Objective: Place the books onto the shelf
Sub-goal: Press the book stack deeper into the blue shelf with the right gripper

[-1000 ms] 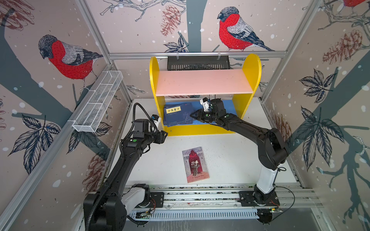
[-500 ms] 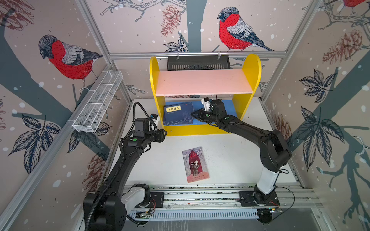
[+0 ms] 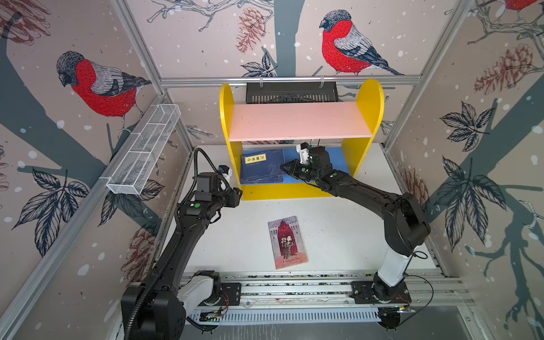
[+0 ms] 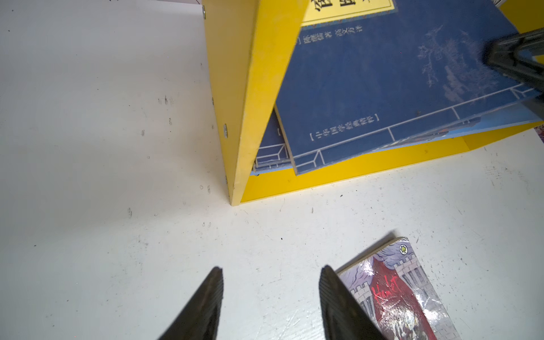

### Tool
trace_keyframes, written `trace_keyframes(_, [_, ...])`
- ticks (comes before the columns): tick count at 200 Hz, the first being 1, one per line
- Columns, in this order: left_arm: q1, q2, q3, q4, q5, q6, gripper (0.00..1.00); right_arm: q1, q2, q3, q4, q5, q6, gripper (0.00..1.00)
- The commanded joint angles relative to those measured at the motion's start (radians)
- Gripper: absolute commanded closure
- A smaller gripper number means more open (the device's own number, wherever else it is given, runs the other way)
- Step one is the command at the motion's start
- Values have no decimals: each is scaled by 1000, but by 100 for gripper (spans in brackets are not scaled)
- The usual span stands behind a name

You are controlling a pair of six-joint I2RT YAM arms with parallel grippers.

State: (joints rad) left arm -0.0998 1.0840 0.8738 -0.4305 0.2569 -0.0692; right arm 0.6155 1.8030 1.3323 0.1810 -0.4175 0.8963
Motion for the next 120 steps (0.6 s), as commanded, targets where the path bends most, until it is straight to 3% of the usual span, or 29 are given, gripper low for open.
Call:
trace_keyframes(1, [0, -4, 7, 6, -17, 19, 46, 4, -25, -16, 44, 31, 7, 99])
trace_keyframes(120, [0, -6, 4, 32, -28, 25, 47, 24, -8, -13, 72, 71, 42, 98])
